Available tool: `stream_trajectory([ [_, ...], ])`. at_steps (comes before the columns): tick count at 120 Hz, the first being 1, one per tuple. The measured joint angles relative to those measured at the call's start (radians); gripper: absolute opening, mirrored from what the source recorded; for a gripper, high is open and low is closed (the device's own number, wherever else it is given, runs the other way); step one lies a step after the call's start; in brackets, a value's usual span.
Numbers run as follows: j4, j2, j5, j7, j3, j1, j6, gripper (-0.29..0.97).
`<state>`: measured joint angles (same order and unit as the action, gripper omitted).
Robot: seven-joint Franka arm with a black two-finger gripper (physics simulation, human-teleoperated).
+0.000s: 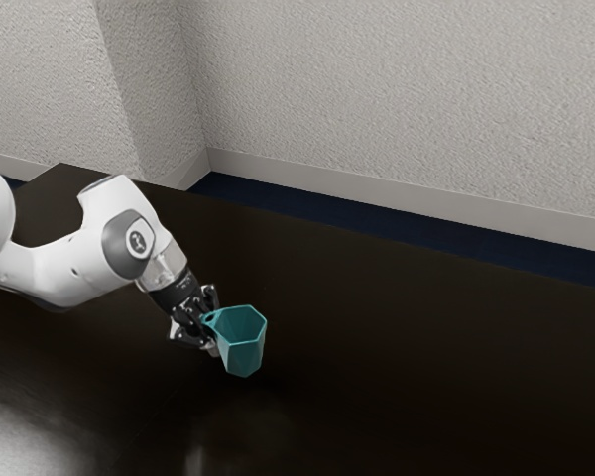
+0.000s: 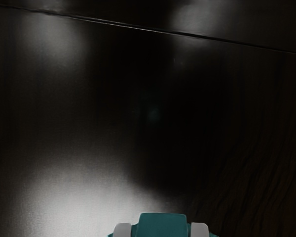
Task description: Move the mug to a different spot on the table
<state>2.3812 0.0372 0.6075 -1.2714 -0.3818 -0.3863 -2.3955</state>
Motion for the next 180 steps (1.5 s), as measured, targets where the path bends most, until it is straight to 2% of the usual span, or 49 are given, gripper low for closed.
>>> stream_trajectory([
  [27,-0.003,0.0,-0.007,0.049,0.0,0.053,0.021,-0.11],
  [151,-0.028,0.01,-0.036,0.187,0.001,0.143,0.082,-0.09],
  [180,-0.079,0.038,-0.043,0.207,0.001,0.176,0.102,-0.1],
])
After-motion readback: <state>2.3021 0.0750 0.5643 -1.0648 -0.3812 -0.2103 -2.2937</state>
